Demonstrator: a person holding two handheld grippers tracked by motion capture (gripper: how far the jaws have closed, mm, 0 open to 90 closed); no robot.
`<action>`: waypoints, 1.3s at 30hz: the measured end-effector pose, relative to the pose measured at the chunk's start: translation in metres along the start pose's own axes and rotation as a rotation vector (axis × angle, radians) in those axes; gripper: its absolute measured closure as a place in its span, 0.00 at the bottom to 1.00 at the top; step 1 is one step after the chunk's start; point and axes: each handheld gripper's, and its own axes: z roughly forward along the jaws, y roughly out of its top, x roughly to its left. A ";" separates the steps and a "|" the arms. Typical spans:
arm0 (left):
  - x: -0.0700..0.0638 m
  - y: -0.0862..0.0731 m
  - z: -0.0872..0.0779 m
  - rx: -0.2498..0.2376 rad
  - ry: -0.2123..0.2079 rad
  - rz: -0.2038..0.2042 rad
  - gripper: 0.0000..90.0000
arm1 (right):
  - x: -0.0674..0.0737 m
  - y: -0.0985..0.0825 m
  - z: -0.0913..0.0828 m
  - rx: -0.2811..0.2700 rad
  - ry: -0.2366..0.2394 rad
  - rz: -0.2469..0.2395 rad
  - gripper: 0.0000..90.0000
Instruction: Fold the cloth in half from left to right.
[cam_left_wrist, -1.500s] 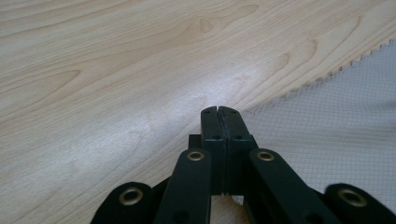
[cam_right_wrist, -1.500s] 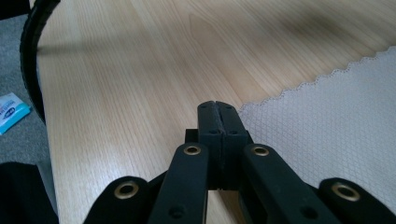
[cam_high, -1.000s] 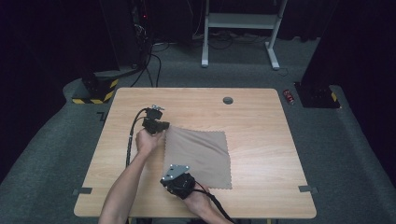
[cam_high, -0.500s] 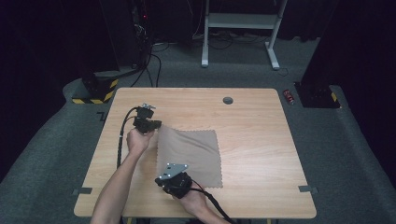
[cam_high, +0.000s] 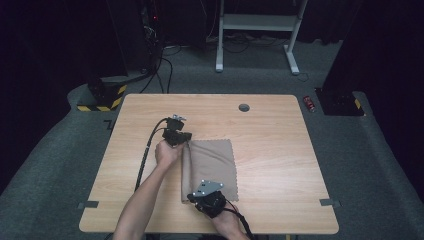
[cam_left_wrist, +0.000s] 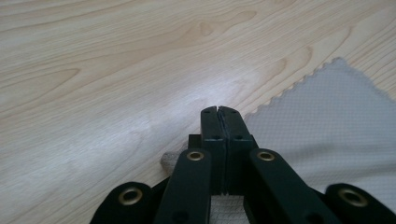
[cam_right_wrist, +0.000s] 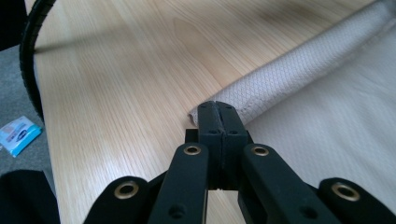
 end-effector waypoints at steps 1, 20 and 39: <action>-0.001 0.001 0.001 -0.003 -0.008 -0.007 1.00 | -0.001 -0.002 -0.002 -0.005 -0.004 0.002 1.00; -0.046 0.031 0.025 -0.003 -0.064 0.077 0.99 | -0.029 -0.045 -0.049 -0.025 -0.116 0.104 1.00; -0.086 0.046 0.054 0.030 -0.092 0.145 0.99 | -0.045 -0.077 -0.085 -0.018 -0.188 0.176 1.00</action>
